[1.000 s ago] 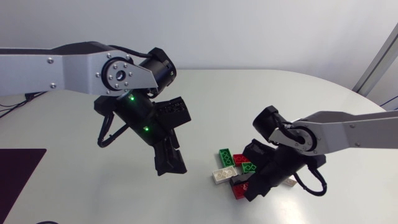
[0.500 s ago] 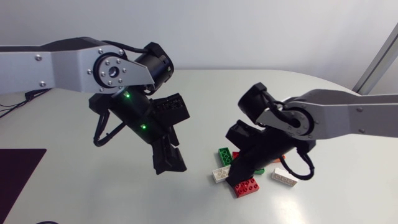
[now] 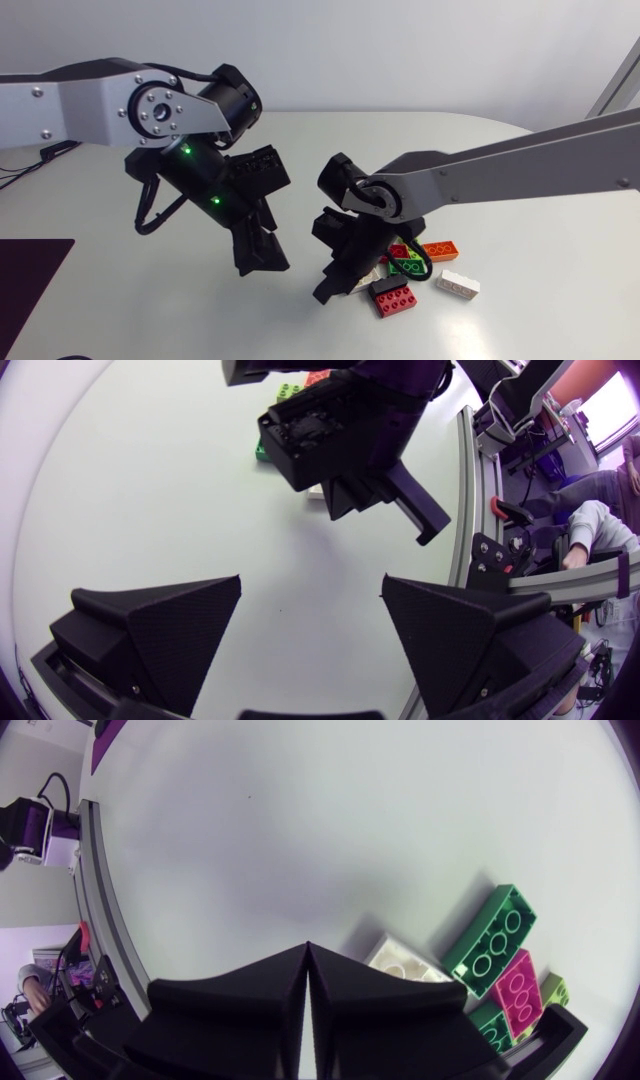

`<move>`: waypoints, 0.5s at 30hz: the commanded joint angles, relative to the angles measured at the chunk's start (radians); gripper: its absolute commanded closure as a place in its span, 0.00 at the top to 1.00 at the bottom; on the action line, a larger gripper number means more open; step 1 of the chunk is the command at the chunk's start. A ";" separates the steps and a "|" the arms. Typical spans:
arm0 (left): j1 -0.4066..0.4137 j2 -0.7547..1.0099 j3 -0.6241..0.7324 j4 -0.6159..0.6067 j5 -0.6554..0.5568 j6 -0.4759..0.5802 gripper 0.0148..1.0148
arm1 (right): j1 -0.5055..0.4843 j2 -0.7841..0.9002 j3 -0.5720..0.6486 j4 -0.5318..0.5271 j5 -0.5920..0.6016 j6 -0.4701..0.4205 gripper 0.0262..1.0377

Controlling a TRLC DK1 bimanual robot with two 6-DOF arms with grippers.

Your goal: Sort duplo bricks by size, large to the right and small to the left

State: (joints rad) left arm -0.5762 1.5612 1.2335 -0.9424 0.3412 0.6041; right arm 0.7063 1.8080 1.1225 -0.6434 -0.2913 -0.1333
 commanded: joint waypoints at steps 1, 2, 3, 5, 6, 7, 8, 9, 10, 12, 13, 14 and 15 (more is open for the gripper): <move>0.009 -0.016 -0.025 -0.002 0.005 -0.009 0.97 | -0.011 0.045 0.036 0.021 -0.002 0.009 0.02; 0.009 -0.015 -0.026 -0.002 0.005 -0.009 0.97 | -0.018 0.062 0.048 0.022 0.000 0.009 0.02; 0.007 -0.015 -0.029 -0.002 0.005 -0.009 0.97 | -0.025 0.073 0.053 0.019 0.000 0.004 0.02; 0.007 -0.016 -0.032 -0.002 0.005 -0.009 0.97 | -0.034 0.083 0.045 0.019 0.000 -0.002 0.02; 0.007 -0.020 -0.035 -0.002 0.005 -0.009 0.97 | -0.041 0.085 0.037 0.021 0.000 -0.005 0.02; 0.009 -0.020 -0.037 -0.002 0.005 -0.007 0.97 | -0.050 0.085 0.028 0.024 0.001 -0.006 0.02; 0.012 -0.020 -0.037 -0.002 0.005 -0.006 0.97 | -0.062 0.085 0.022 0.024 0.001 -0.012 0.02; 0.013 -0.018 -0.039 -0.001 0.005 -0.004 0.97 | -0.074 0.083 0.017 0.022 0.001 -0.020 0.02; 0.013 -0.018 -0.040 -0.001 0.005 -0.003 0.97 | -0.091 0.083 0.011 0.021 0.001 -0.026 0.02; 0.012 -0.018 -0.042 0.001 0.005 -0.003 0.97 | -0.117 0.076 -0.003 0.017 0.001 -0.042 0.02; 0.012 -0.018 -0.042 0.001 0.005 -0.003 0.97 | -0.133 0.071 -0.012 0.016 0.001 -0.051 0.02; 0.012 -0.018 -0.040 0.002 0.005 -0.003 0.97 | -0.143 0.063 -0.021 0.014 0.001 -0.057 0.02; 0.012 -0.018 -0.040 0.002 0.005 -0.003 0.97 | -0.157 0.057 -0.032 0.013 0.001 -0.061 0.02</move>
State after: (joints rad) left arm -0.5747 1.5585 1.2205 -0.9417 0.3412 0.6044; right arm 0.5716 1.8690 1.1332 -0.6216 -0.2878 -0.1703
